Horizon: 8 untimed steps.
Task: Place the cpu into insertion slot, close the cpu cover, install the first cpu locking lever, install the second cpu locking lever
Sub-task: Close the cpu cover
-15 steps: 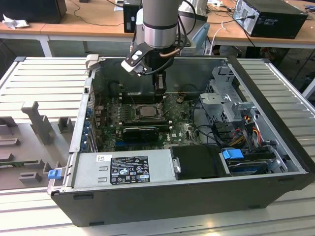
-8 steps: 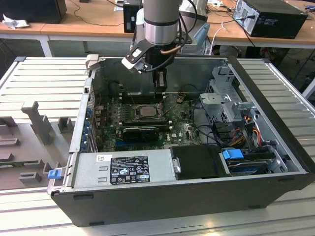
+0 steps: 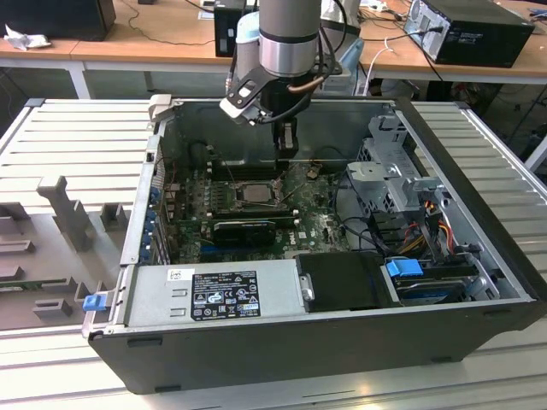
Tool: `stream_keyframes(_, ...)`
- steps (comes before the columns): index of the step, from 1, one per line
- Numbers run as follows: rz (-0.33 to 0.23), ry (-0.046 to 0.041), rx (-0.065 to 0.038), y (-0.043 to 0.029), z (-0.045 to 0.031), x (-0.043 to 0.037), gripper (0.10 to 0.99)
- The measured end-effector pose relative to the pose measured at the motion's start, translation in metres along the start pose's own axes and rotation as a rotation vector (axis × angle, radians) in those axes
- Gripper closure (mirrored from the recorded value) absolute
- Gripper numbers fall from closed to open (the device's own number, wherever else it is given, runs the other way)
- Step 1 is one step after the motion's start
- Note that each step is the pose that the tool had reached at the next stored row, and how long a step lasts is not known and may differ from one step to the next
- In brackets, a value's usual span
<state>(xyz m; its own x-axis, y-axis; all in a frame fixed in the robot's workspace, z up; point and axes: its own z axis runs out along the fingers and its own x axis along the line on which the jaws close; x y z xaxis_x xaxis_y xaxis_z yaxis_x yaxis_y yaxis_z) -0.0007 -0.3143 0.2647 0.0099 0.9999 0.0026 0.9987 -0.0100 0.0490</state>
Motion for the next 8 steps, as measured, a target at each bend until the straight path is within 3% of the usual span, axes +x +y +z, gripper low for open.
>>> stream_keyframes(6, 0.000, 0.0002, 0.004, 0.0196, 0.0011, 0.0003, 0.980)
stream_keyframes(8, 0.000, -0.0001, 0.006, 0.0223, -0.0001, 0.0003, 0.980)
